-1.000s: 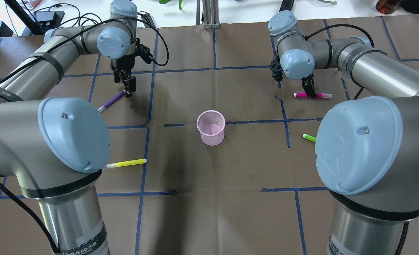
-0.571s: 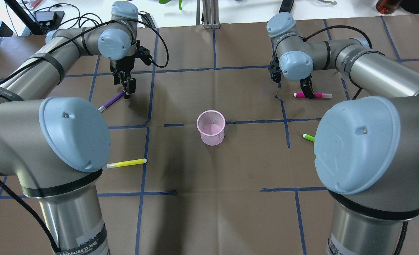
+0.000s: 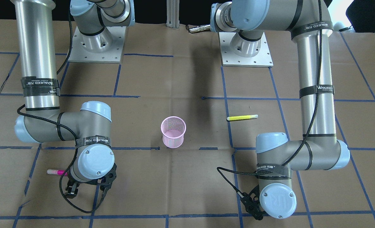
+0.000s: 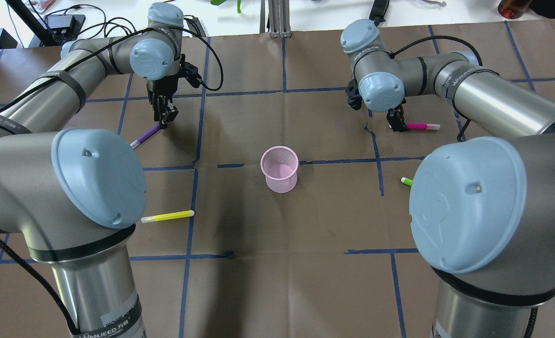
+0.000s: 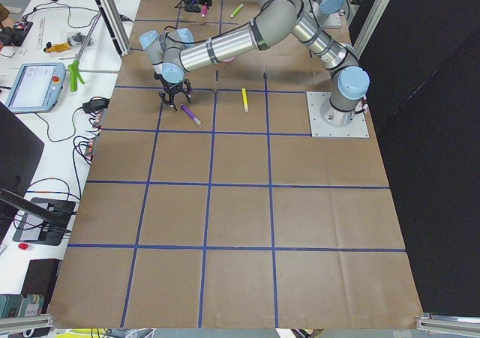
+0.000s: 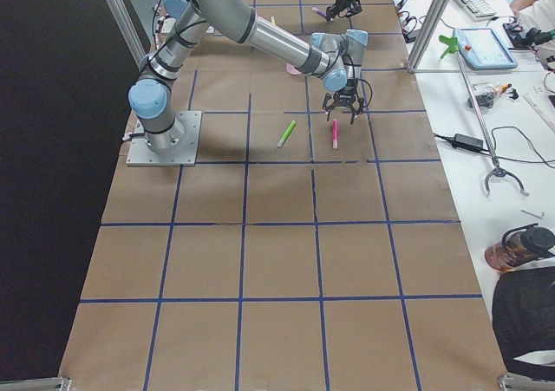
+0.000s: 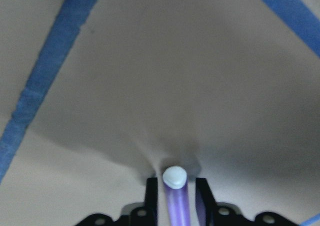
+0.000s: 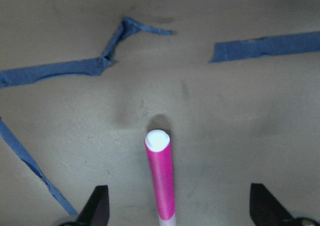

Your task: Insert purple and pink pens into pink cup

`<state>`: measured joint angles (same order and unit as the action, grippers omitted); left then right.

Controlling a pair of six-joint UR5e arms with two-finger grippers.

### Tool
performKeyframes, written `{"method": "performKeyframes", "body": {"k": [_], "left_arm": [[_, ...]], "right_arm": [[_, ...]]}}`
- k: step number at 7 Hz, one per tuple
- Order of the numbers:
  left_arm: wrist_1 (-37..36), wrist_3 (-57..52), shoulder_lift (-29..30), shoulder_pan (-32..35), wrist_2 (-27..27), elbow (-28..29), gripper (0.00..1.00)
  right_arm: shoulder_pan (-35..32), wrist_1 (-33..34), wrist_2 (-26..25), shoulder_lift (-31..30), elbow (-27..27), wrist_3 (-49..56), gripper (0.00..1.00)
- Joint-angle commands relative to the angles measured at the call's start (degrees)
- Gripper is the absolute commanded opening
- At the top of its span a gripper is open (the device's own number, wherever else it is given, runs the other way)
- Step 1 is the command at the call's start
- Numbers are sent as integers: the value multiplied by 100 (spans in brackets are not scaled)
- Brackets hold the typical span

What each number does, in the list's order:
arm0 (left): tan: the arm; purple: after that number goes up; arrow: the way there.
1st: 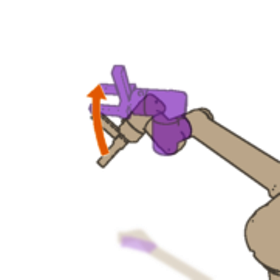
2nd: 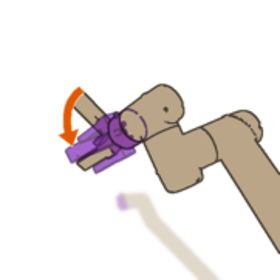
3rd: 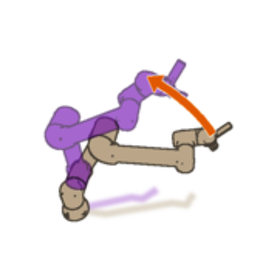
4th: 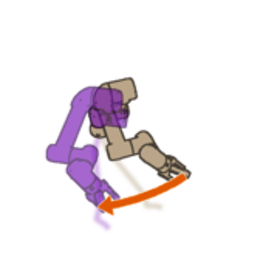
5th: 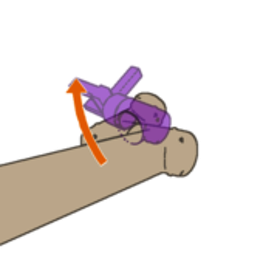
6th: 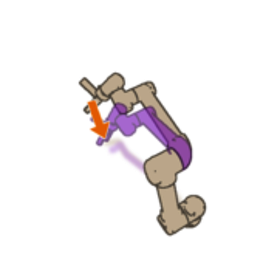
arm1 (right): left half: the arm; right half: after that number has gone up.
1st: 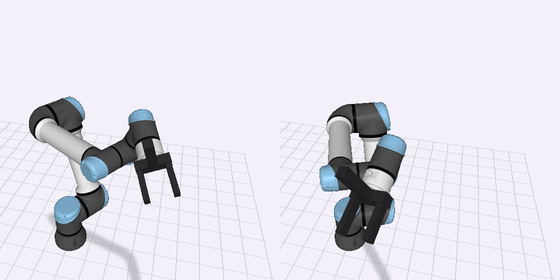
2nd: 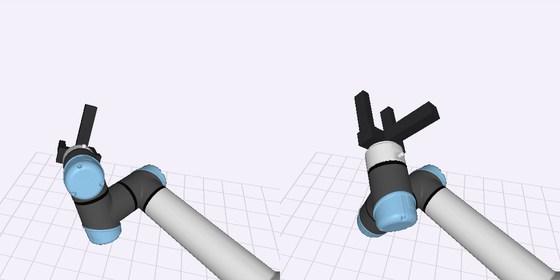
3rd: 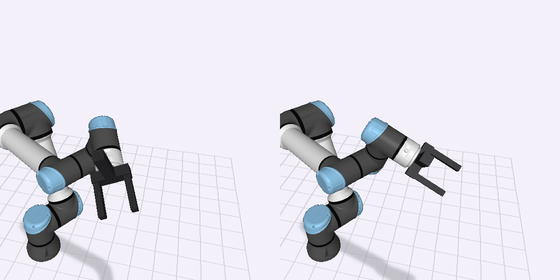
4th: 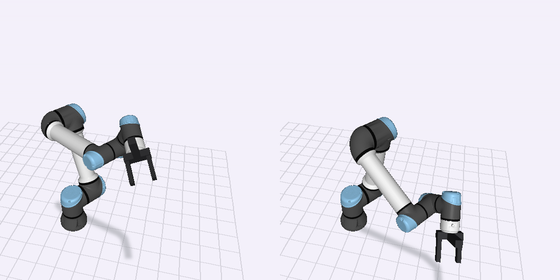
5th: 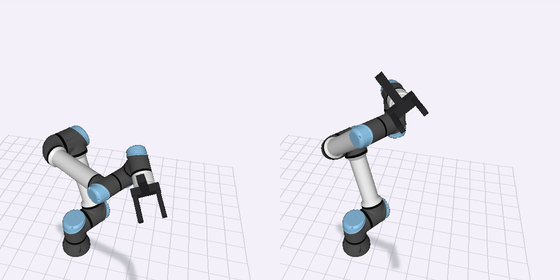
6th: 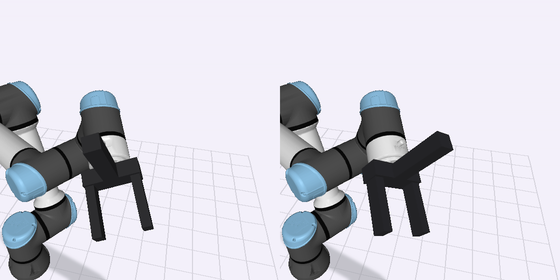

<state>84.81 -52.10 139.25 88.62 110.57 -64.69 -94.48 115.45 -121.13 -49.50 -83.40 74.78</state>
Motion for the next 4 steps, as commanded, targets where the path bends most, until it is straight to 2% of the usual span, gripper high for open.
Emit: {"method": "performKeyframes", "body": {"k": [1,3,4], "left_arm": [[9,7,-12,15,0,0,3],[210,24,-152,41,-18,0,0],[202,50,-483,85,-87,0,0]], "right_arm": [[43,442,-51,-60,-316,28,100],[79,452,-42,-34,-317,115,100],[96,452,-33,-25,-317,273,100]]}}
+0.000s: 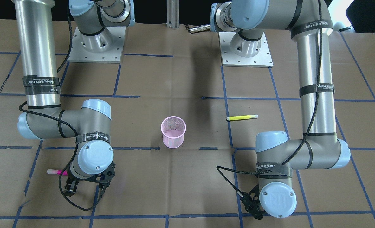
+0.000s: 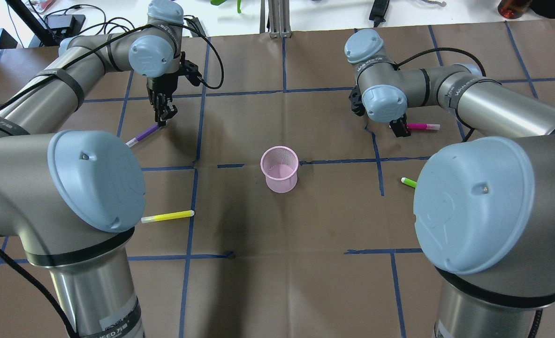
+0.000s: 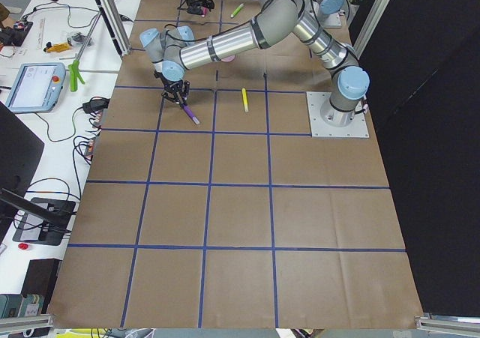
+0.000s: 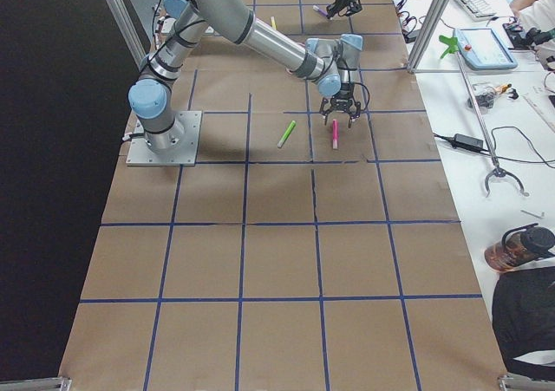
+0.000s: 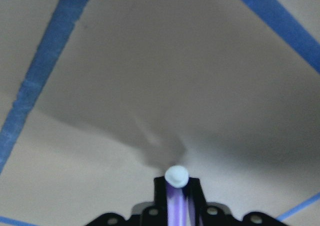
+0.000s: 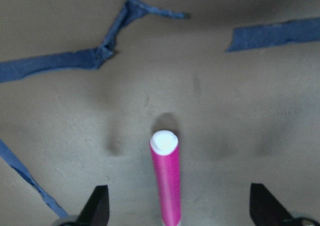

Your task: Insert purple and pink pens into pink cup

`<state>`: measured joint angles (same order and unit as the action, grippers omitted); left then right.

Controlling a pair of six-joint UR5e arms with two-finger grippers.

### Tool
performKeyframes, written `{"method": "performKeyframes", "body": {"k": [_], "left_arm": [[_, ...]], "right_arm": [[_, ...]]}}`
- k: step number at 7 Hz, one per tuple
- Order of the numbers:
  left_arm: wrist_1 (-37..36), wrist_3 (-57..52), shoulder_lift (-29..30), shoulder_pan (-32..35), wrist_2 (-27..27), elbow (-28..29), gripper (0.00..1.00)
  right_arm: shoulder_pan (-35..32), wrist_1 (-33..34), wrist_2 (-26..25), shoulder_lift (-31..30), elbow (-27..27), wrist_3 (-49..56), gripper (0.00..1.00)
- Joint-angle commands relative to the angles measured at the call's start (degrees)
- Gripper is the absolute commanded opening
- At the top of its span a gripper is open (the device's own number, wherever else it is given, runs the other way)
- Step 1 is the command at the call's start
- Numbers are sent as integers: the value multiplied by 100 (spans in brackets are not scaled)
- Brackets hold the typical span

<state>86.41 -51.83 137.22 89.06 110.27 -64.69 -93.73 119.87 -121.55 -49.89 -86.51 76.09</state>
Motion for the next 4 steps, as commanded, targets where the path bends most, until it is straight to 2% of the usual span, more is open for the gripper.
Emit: {"method": "performKeyframes", "body": {"k": [1,2,3,4], "left_arm": [[138,-3,-666,76,-302,-43,0],[200,-46,-1027,85,-931,-165,0],[305,-99,-1344,164,-1207,-227,0],[419,-91,-1712,400,-1688,-306,0]], "right_arm": [[48,19,0,14,-15,308,100],[66,19,9,14,-15,336,100],[66,19,43,14,-7,353,97],[66,19,52,14,-6,449,85]]}}
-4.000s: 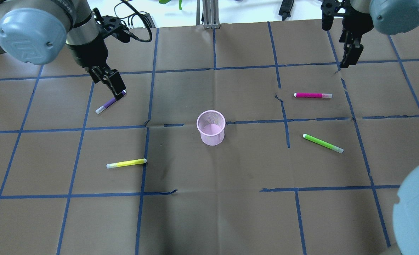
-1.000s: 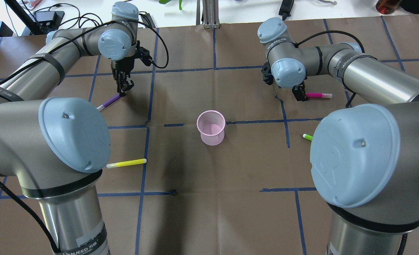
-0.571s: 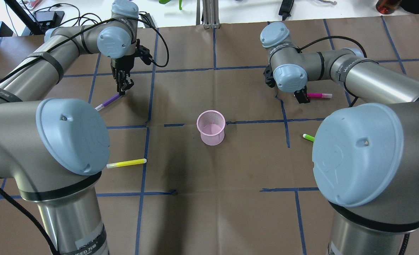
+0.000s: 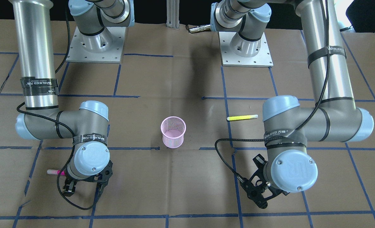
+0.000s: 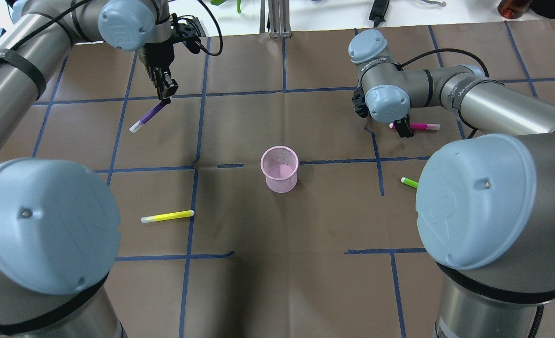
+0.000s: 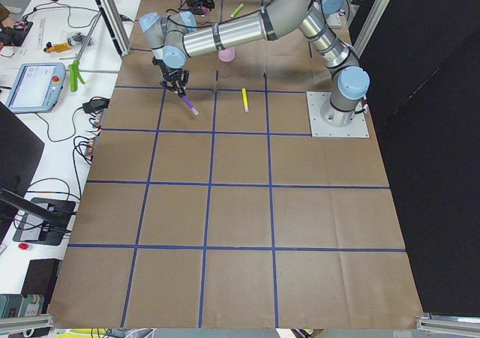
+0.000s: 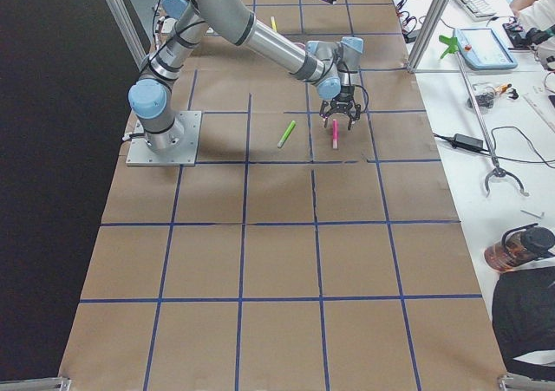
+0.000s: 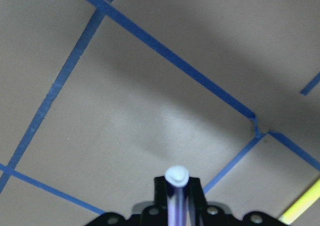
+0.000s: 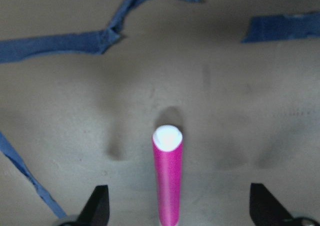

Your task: Insert purple and pink pens into pink cup

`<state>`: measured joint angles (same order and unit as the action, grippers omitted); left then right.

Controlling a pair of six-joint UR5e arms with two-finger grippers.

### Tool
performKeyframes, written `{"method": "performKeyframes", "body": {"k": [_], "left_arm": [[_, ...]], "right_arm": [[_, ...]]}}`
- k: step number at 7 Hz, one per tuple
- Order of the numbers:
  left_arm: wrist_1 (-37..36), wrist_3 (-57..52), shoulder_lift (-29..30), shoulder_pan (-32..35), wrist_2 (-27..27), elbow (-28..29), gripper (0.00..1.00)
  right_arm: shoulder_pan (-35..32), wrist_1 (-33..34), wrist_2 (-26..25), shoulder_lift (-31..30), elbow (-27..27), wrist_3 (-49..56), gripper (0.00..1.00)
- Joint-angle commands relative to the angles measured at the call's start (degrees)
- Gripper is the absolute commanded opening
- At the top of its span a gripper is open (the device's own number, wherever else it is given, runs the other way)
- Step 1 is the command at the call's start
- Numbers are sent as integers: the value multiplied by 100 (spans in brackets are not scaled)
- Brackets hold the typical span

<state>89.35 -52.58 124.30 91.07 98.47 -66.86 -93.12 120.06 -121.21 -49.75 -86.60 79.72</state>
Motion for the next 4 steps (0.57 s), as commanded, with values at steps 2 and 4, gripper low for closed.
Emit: {"method": "performKeyframes", "body": {"k": [2,4], "left_arm": [[179,-102,-871,551,-1352,-143,0],[188,-121,-1397,728,-2003,-387,0]], "right_arm": [[4,0,9,9,12,114,53],[4,0,1,9,29,114,30]]}}
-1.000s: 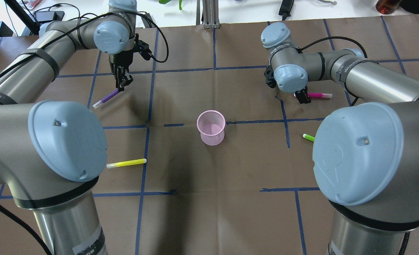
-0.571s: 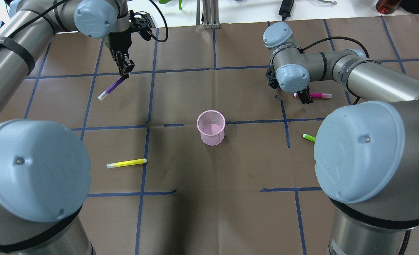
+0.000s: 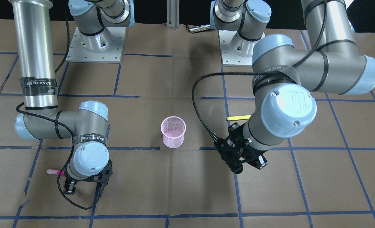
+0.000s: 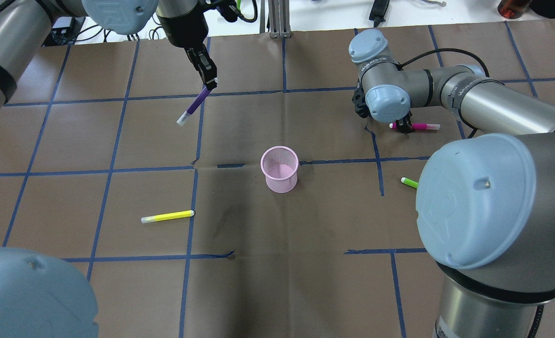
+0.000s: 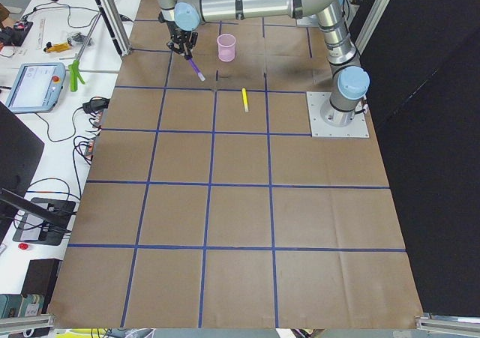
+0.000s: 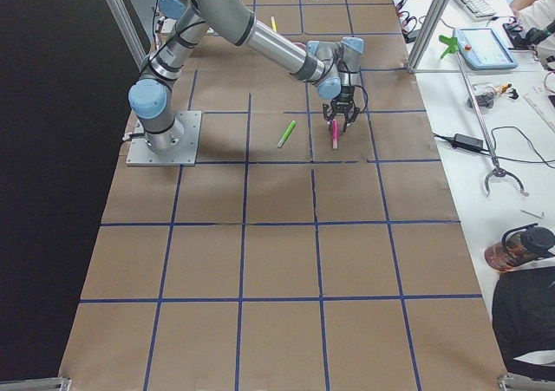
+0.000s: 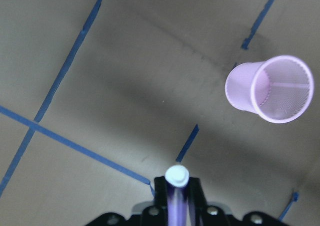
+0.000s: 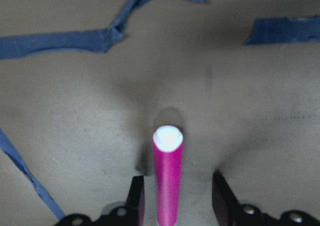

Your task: Insert purple and pink pens into pink cup

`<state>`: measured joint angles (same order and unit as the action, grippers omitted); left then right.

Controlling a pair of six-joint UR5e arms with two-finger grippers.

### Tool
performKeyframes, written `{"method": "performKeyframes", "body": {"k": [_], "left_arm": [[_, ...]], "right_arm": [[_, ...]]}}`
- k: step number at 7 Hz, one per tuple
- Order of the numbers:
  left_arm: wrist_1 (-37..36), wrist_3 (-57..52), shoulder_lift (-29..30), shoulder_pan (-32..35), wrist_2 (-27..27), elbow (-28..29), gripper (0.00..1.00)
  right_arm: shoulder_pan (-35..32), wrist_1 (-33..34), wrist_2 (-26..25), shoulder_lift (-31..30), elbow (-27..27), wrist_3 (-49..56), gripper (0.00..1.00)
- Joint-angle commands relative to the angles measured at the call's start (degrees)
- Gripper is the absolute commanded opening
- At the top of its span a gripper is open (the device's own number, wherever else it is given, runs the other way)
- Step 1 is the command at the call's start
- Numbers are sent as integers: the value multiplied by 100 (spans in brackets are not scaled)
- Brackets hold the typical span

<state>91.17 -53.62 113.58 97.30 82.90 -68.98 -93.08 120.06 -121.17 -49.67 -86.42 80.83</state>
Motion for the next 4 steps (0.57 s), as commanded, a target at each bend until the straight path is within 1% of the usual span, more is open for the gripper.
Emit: {"method": "performKeyframes", "body": {"k": [1,2,3,4], "left_arm": [[-124,35,-798,131,-964,-655,0],[-474,36,-1316,131,-1221,-1287,0],[-1252,62,-1556,131,-1355,-1911,0],[-2199,106,-1550,131,-1704,-2439,0]], "right_arm": [[0,0,-3,1,20,3,16],[-9,9,-12,-8,38,3,9],[-9,87,6,-8,38,12,8],[-9,131,14,-8,47,38,8]]}}
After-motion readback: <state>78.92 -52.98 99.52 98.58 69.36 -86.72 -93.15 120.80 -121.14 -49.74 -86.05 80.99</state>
